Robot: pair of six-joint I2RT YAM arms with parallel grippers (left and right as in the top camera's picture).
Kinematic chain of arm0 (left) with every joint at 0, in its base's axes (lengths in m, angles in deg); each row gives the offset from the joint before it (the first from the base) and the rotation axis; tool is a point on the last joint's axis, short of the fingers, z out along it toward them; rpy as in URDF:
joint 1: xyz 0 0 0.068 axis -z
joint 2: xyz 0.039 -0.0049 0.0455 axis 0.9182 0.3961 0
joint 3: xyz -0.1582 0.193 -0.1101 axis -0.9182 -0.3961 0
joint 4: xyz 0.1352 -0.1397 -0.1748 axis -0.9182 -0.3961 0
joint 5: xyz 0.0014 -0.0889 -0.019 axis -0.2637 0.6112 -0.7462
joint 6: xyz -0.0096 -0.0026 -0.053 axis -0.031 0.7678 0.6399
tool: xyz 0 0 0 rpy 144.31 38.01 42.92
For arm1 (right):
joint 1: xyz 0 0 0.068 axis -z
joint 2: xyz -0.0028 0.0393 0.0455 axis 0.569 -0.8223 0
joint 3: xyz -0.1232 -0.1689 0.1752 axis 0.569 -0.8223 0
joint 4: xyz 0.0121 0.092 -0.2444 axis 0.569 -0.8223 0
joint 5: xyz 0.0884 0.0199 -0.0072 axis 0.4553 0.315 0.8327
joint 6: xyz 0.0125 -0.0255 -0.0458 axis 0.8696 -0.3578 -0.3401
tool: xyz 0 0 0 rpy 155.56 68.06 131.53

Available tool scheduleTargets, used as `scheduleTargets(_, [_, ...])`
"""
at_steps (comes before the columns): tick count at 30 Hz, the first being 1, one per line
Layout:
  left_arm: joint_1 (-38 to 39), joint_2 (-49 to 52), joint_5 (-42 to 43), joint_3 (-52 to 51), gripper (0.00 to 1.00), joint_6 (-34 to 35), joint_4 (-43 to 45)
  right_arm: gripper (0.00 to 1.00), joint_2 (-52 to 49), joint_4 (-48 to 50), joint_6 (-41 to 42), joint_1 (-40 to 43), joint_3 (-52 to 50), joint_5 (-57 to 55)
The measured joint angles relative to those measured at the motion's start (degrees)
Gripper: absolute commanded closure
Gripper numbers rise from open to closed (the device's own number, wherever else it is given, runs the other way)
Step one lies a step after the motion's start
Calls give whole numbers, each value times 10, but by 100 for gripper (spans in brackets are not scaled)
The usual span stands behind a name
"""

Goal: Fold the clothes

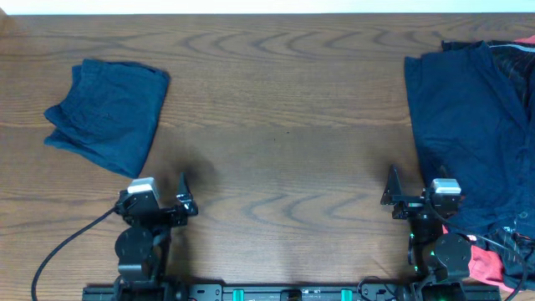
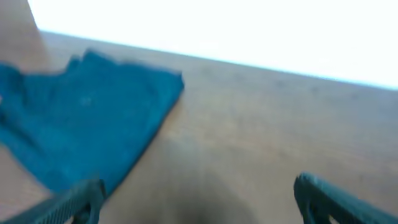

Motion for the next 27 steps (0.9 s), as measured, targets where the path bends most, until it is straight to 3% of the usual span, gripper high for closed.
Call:
scheduleTargets(5, [0,-14,0,-60,2,-4,114,1,0,0,0,0,0,0])
scheduleTargets(27, [0,-19,9,-55,2,-7,92,1,0,0,0,0,0,0])
